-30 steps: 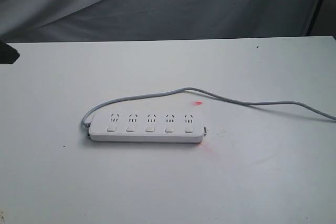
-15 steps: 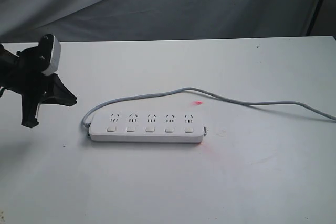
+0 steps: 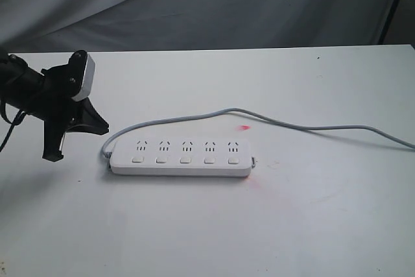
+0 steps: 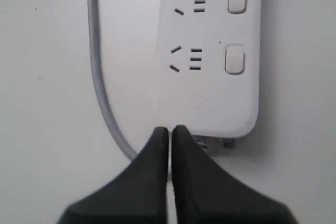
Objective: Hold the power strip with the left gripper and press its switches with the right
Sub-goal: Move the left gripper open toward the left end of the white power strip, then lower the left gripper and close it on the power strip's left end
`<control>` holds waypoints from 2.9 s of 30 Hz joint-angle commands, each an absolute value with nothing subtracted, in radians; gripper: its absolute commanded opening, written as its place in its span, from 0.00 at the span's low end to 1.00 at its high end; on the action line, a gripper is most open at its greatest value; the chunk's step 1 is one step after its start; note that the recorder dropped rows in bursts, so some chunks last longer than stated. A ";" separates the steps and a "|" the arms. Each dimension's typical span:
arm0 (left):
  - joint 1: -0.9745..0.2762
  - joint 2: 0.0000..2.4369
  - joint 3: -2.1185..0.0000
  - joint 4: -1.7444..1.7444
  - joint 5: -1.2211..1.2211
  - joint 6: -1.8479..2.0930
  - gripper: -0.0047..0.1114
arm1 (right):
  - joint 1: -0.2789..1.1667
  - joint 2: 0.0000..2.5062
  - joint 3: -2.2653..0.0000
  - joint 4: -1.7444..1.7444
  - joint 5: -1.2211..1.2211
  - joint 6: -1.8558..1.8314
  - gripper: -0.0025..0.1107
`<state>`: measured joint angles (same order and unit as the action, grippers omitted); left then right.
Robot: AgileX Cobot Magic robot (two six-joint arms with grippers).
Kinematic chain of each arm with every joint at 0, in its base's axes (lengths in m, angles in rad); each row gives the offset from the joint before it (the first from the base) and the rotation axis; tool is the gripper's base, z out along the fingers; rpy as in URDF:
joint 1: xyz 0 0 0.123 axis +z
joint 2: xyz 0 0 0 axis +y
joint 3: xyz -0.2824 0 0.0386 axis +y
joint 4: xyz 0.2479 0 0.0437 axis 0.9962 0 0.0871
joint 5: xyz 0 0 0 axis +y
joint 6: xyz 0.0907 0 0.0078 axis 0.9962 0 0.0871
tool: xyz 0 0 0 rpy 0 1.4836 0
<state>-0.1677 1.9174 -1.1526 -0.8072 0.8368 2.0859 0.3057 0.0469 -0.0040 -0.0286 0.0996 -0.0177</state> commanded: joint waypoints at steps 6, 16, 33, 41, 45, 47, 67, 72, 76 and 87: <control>-0.174 1.913 -1.157 -0.835 0.965 2.087 0.24 | 0.300 0.039 0.000 -0.023 0.090 -0.018 0.02; -0.174 1.913 -1.157 -0.835 0.940 2.091 0.71 | 0.300 0.039 0.000 -0.023 0.090 -0.018 0.02; -0.174 1.913 -1.157 -0.863 0.912 2.093 0.73 | 0.300 0.039 0.000 -0.023 0.090 -0.018 0.02; -0.176 1.947 -1.157 -0.865 0.912 2.065 0.73 | 0.300 0.039 0.000 -0.023 0.090 -0.018 0.02; -0.181 1.967 -1.157 -0.865 0.901 2.068 0.79 | 0.300 0.039 0.000 -0.023 0.090 -0.018 0.02; -0.186 1.969 -1.157 -0.865 0.889 2.068 0.81 | 0.300 0.039 0.000 -0.023 0.090 -0.018 0.02; -0.202 2.070 -1.237 -0.861 0.920 2.031 0.82 | 0.300 0.039 0.000 -0.023 0.090 -0.018 0.02; -0.202 2.085 -1.246 -0.821 0.937 2.012 0.82 | 0.300 0.039 0.000 -0.023 0.090 -0.018 0.02; -0.202 2.097 -1.246 -0.820 0.938 2.012 0.82 | 0.300 0.039 0.000 -0.023 0.090 -0.018 0.02; -0.214 2.131 -1.249 -0.826 0.934 2.014 0.81 | 0.300 0.039 0.000 -0.023 0.090 -0.018 0.02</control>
<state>-0.2080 2.1328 -1.2393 -0.8212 0.9276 2.0221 0.3057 0.0469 -0.0040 -0.0286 0.0996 -0.0177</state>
